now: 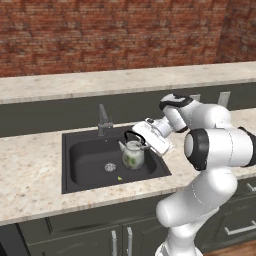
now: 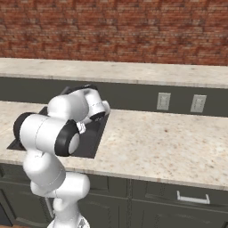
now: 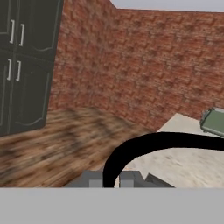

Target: Open the cabinet, pick the kettle from the cabinet, and place it in the sink.

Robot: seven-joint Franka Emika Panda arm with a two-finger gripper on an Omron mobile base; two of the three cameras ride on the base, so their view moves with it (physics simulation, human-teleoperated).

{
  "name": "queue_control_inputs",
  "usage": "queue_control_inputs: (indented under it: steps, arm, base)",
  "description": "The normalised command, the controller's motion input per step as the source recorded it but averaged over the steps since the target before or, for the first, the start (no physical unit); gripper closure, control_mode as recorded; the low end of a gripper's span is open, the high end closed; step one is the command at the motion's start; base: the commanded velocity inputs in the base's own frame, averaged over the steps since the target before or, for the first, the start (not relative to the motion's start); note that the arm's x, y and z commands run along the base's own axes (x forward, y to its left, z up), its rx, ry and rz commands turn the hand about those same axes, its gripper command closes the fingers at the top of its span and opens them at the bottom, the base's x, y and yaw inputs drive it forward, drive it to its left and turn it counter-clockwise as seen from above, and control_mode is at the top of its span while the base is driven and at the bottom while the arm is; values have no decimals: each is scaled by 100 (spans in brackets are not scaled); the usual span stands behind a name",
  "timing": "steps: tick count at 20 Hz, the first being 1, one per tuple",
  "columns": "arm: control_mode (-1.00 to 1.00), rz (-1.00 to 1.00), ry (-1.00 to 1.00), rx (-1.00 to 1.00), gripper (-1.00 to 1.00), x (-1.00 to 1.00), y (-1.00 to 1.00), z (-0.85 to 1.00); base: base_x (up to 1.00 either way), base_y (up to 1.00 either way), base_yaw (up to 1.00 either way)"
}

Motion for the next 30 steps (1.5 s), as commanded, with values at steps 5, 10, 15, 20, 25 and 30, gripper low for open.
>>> queue_control_inputs:
  steps: [5,10,15,20,25,30]
  arm:
    - [-100,0,0,-1,100,10,10,-19]
    - [-100,0,0,-2,100,13,9,-16]
    - [-100,0,0,-2,100,19,4,-12]
    - [-100,0,-2,-4,100,16,5,-12]
    - [-100,0,-3,-4,100,12,7,-15]
    - [-100,0,-4,0,100,11,6,-17]
  base:
    - [0,0,0]
    - [0,0,0]
    - [0,0,0]
    - [0,0,0]
    - [0,0,0]
    - [0,0,0]
